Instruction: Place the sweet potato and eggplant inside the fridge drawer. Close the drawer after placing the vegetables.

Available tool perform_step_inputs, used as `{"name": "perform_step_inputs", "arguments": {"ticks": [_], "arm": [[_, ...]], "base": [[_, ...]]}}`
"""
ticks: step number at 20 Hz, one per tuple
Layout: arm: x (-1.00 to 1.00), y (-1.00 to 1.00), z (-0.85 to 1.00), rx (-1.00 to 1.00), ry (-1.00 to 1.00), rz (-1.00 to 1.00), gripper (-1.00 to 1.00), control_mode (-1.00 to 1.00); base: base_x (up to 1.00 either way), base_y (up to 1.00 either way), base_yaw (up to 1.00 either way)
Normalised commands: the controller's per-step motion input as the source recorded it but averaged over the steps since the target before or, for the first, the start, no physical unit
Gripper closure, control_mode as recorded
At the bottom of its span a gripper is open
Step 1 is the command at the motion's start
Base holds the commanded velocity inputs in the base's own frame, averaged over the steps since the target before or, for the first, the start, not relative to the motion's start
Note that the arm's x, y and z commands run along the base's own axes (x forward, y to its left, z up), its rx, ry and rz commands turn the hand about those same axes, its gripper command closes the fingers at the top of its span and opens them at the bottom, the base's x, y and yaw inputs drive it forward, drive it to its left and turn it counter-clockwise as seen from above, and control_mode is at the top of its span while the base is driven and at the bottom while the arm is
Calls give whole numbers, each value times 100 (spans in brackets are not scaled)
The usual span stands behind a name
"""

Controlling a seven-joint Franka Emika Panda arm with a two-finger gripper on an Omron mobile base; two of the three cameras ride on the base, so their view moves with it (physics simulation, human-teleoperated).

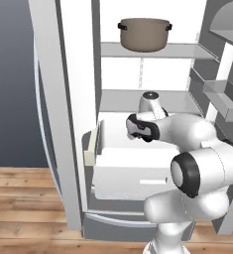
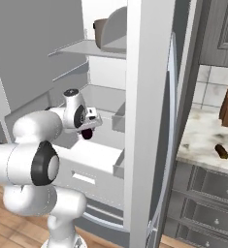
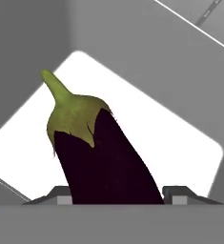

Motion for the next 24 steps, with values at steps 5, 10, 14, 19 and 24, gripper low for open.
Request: {"name": "perform_step_inputs", "arguments": {"ticks": [5,10,14,19,24], "arm": [[22,0,-62,0,20,0,100,-100],[26,0,-51,0,19,0,100,-100],[9,0,-62,0,12,0,100,-100],[1,0,-60,0,5,0,100,-100],[4,0,-55,0,7,0,100,-100]], "base": [[0,0,0],[0,0,0],[0,0,0],[0,0,0],[0,0,0]]}}
